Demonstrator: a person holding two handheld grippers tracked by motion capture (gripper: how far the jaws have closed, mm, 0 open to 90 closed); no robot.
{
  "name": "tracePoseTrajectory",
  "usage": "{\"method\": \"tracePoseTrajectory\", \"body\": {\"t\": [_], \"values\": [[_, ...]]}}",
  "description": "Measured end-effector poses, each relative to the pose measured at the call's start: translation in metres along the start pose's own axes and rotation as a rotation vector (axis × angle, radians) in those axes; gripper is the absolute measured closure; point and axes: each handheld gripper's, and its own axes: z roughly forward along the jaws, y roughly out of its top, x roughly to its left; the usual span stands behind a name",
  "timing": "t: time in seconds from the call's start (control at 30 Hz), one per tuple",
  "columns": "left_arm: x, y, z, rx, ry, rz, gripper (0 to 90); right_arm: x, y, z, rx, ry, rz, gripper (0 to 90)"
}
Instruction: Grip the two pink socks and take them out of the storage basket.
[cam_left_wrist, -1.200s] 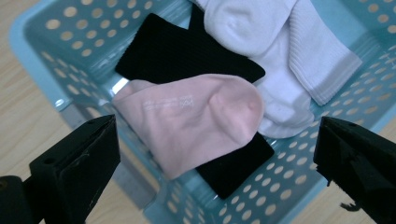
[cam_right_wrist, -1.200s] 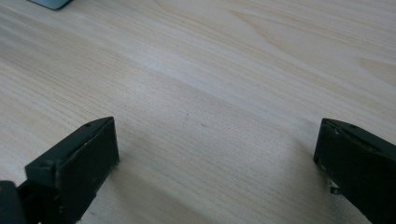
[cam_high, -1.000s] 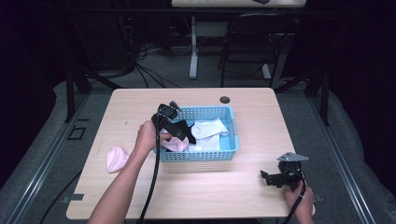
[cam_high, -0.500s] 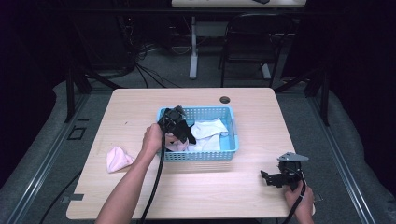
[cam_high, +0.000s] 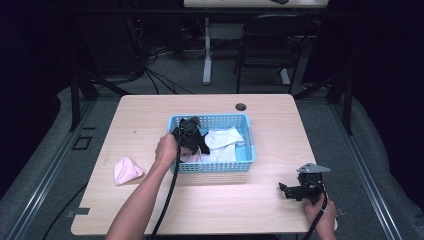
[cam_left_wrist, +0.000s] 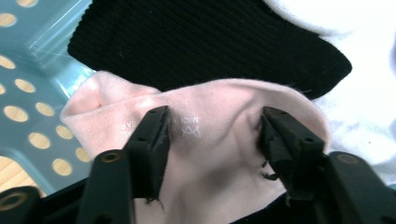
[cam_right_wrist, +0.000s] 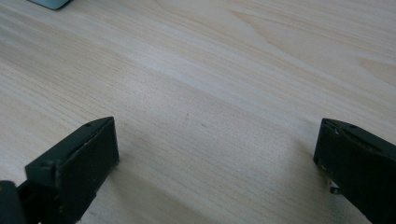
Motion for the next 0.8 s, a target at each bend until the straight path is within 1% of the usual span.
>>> {"method": "tracePoseTrajectory", "body": {"t": [0.03, 0.07, 0.1, 0.23, 0.27, 0.33, 0.4, 0.5, 0.53, 0.6, 0.63, 0.73, 0.8], "values": [[0.000, 0.000, 0.000, 0.000, 0.000, 0.000, 51.0, 0.000, 0.000, 0.000, 0.000, 0.000, 0.000, 0.0], [-0.001, 0.000, 0.000, 0.001, -0.002, 0.008, 51.0, 0.000, 0.000, 0.000, 0.000, 0.000, 0.000, 0.0], [-0.002, 0.001, 0.000, 0.005, -0.006, 0.016, 54.7, 0.000, 0.000, 0.000, -0.001, 0.000, 0.000, 0.0], [-0.005, 0.002, 0.000, 0.013, 0.000, 0.033, 66.8, 0.000, 0.000, 0.000, 0.000, 0.000, 0.000, 0.0], [-0.005, 0.002, -0.001, 0.010, 0.002, 0.032, 73.1, 0.000, 0.000, 0.000, 0.000, 0.000, 0.000, 0.0], [-0.005, 0.001, -0.004, 0.004, -0.005, 0.037, 76.4, 0.000, 0.000, 0.000, 0.000, 0.000, 0.000, 0.0], [-0.004, 0.000, -0.006, 0.000, -0.006, 0.039, 78.3, 0.000, 0.000, 0.000, 0.000, 0.000, 0.000, 0.0], [-0.003, -0.003, -0.013, -0.018, -0.016, 0.038, 80.0, 0.000, 0.000, 0.000, 0.000, 0.000, 0.000, 0.0], [-0.002, -0.004, -0.018, -0.025, -0.013, 0.041, 80.8, 0.000, 0.000, 0.000, 0.000, 0.000, 0.000, 0.0], [0.001, -0.008, -0.028, -0.055, -0.023, 0.036, 81.0, 0.000, 0.000, 0.000, -0.001, 0.000, 0.000, 0.0], [0.001, -0.008, -0.028, -0.055, -0.023, 0.036, 81.2, 0.000, 0.000, 0.000, -0.001, 0.000, 0.000, 0.0], [0.003, -0.011, -0.041, -0.085, -0.034, 0.039, 81.5, 0.000, 0.000, 0.000, 0.000, 0.000, 0.000, 0.0], [0.003, -0.012, -0.049, -0.100, -0.028, 0.045, 81.9, 0.000, 0.000, 0.000, 0.000, 0.000, 0.000, 0.0]]}}
